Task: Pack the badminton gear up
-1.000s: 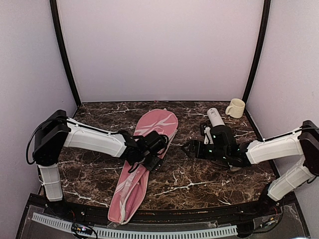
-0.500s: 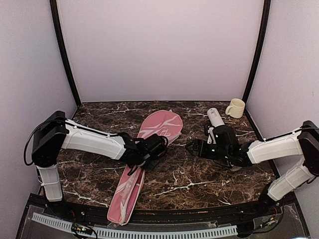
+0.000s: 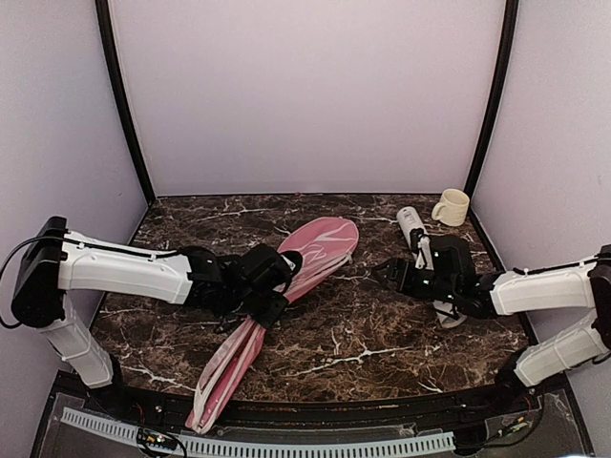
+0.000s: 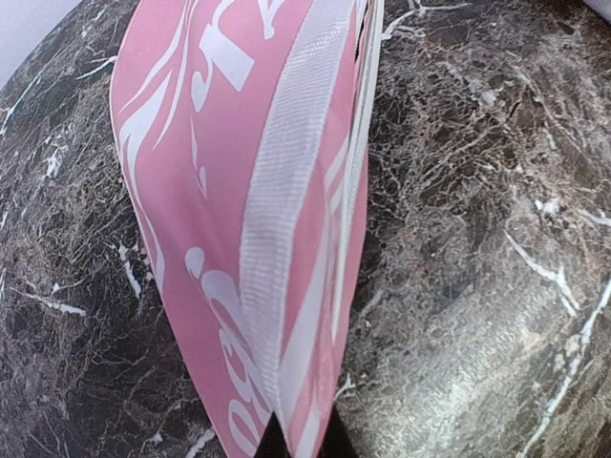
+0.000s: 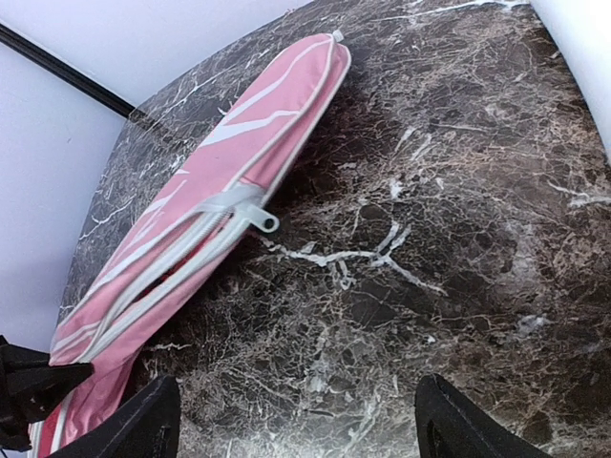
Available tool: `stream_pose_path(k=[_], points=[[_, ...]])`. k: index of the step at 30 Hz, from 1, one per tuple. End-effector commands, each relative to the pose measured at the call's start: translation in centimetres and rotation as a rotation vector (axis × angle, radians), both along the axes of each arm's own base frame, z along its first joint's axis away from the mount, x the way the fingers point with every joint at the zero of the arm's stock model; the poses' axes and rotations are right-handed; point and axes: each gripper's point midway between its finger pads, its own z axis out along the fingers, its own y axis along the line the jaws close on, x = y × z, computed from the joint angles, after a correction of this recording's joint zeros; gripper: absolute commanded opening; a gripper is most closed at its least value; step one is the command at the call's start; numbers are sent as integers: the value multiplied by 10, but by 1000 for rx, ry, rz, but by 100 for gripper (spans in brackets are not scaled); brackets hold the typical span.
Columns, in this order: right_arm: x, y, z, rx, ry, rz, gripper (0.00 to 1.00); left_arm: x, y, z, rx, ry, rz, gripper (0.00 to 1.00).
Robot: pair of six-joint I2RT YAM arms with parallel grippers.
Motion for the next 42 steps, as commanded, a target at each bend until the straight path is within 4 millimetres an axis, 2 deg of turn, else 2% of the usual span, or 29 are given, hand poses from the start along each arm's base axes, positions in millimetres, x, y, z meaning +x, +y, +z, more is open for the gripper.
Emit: stream_pose_path(k=[1,7,14,19,22,25,29,33,42], points=[[-2,3,19,78,-62,55,85,-8,-5,40,-139,-31,-34,0],[-6,6,36,184,-107,88,87,-29,-2,65,-321,-5,-83,0],[-10,18,51,312,-121,131,84,-48,4,72,-439,31,-115,0],[-6,24,54,377,-115,133,75,-56,3,74,-483,51,-142,0],[-1,30,57,403,-117,141,69,-58,4,76,-500,56,-146,0],[1,39,59,428,-123,175,58,-60,3,80,-520,59,-150,0],[-5,54,67,481,-135,264,48,-60,2,81,-529,60,-150,0],[-13,62,77,522,-161,326,47,-59,0,83,-533,58,-152,0],[-14,63,78,530,-167,335,46,-59,-2,85,-539,60,-157,0]])
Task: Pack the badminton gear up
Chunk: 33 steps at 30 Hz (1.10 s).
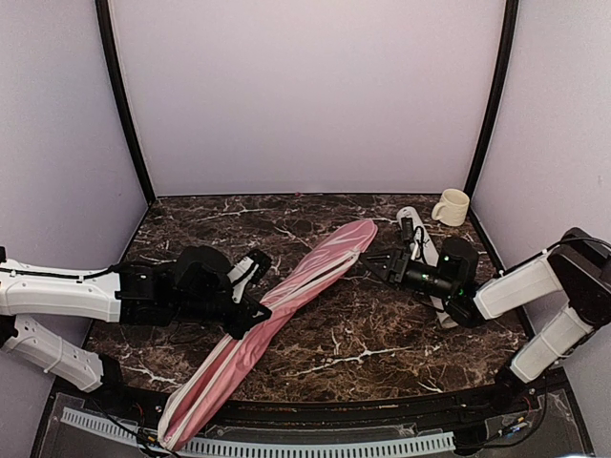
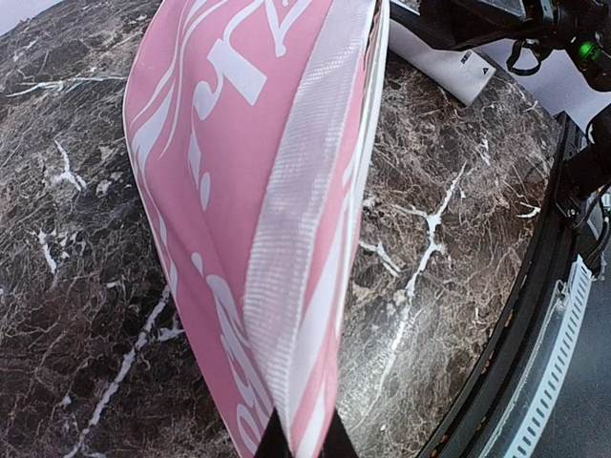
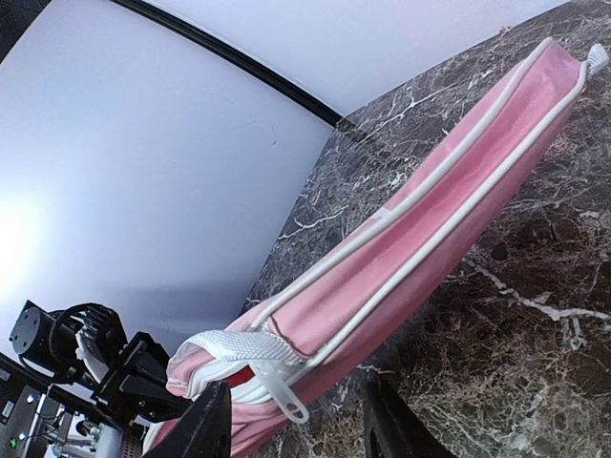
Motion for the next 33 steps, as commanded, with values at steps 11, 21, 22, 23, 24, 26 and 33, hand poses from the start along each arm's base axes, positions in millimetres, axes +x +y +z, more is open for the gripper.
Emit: stream_pose_path(k=[11,21,22,23,24,26,33], points=[[-1,12,21,51,-63,49,27,4,-13,34,-122,-43,-11,0],[0,15,19,52,-54,56,4,4,-15,32,-119,-40,-16,0],[0,15,19,52,-52,57,2,4,-14,32,-118,-41,-14,0],[-1,16,20,53,-53,59,0,4,-14,32,-117,-40,-14,0],[-1,17,19,53,-53,64,0,4,-15,32,-118,-41,-15,0],[-3,18,19,52,-54,74,0,5,-15,32,-118,-44,-12,0],[-26,41,13,32,-37,148,0,10,-25,29,-128,-45,-12,0]])
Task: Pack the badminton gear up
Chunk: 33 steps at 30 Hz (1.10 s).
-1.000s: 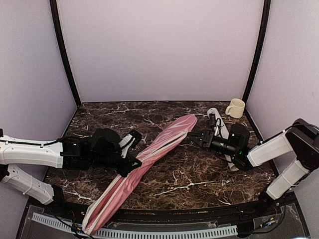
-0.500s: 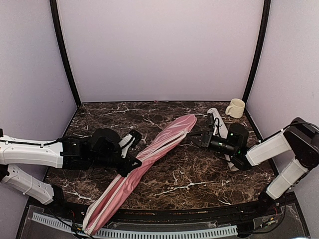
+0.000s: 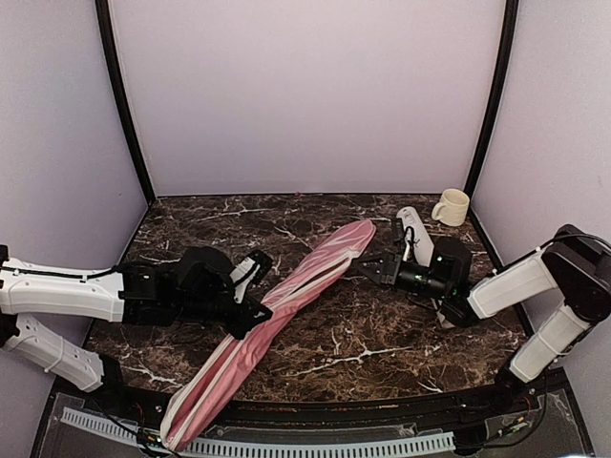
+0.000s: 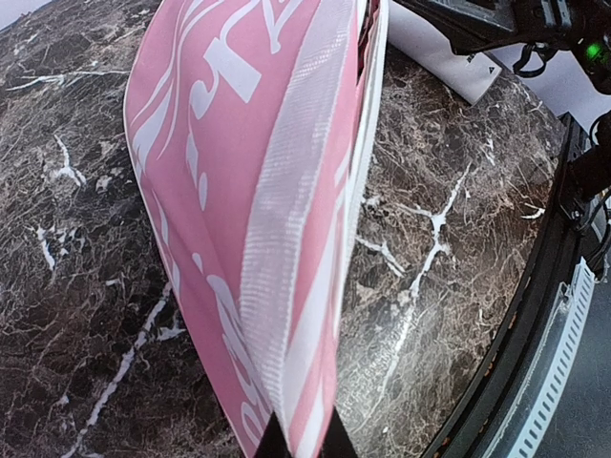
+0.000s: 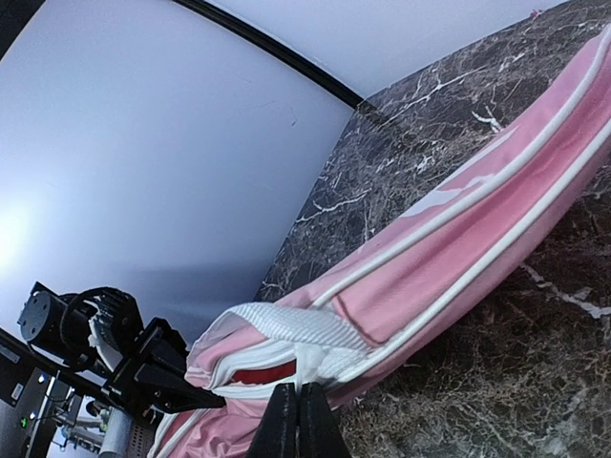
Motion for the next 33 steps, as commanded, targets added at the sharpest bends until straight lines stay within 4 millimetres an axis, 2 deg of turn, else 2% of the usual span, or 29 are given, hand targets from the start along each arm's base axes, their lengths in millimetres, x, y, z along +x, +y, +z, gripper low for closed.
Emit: stream_pose_path(k=[1,4,6,9,10,14,16,18,21,22,24,33], points=[[-23,28,8,14,-25,97,0,11,-26,31,-131,-52,-7,0],[-42,45,3,11,-8,153,0,15,-35,28,-138,-46,-8,0],[-55,58,-9,-10,14,195,0,17,-43,28,-153,-43,-18,0],[-63,63,-19,-24,33,213,0,18,-54,31,-167,-40,-43,0],[-64,62,-21,-23,37,211,0,18,-59,34,-171,-39,-55,6],[-62,59,-21,-38,20,189,0,22,-71,50,-196,-67,-79,43],[-61,59,-18,-44,7,187,0,30,-76,62,-204,-98,-69,54],[-61,58,-16,-47,-3,184,0,40,-81,71,-199,-114,-48,60],[-62,55,-25,-79,12,178,0,59,-90,67,-174,-79,-9,62],[-62,54,-15,-65,-8,174,0,64,-93,65,-170,-61,-6,62],[-63,51,-14,-66,-12,166,0,71,-100,61,-173,-31,-12,62],[-65,46,-15,-73,-13,154,0,83,-129,45,-143,48,-97,58]])
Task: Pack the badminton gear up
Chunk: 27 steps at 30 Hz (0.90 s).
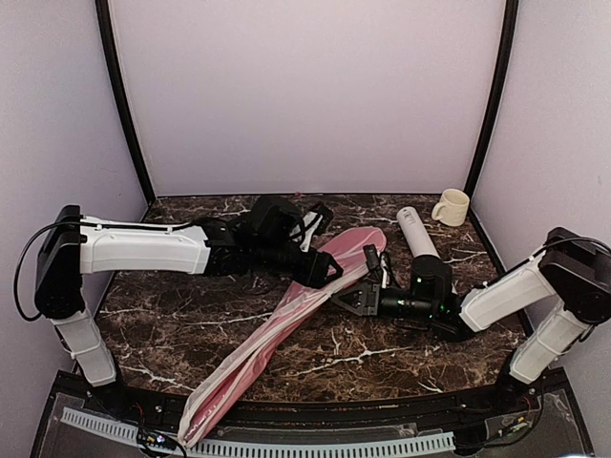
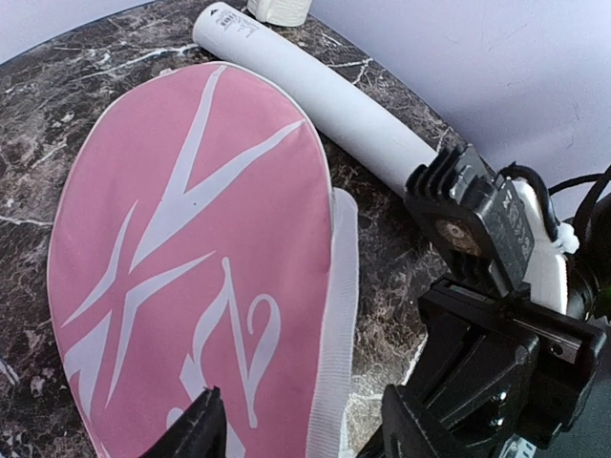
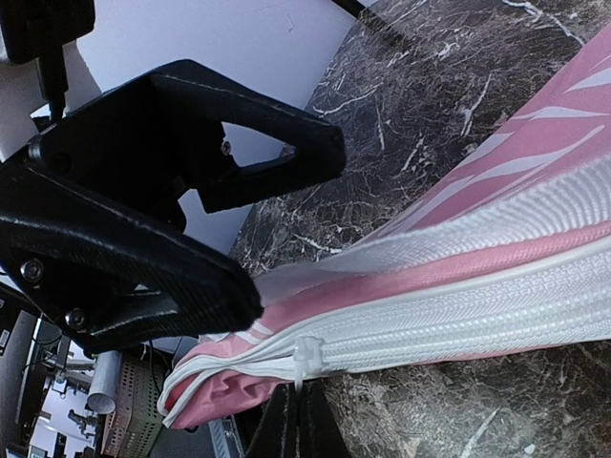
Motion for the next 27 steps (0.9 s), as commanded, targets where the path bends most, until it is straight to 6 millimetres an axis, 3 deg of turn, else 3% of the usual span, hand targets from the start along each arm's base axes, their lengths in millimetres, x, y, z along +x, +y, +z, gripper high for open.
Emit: stream_pose_path(k=[1,7,11,15,24,27], points=[[-1,1,19,50,-65,0,0,-5,-12,7,-4,16,-80,58],[-2,2,20,53,-68,8,0,11,-13,-13,50,51,-81,59],[-1,2,20,47,-68,2,0,11,-19,-24,60,81,-129,60],[0,3,17,42,-62,6,0,13,-23,-31,79,88,-151,54],[2,1,9,21,-53,-12,0,11,-26,-38,68,117,-177,7],[3,1,8,10,-52,-17,0,17,-24,-35,63,111,-157,0]])
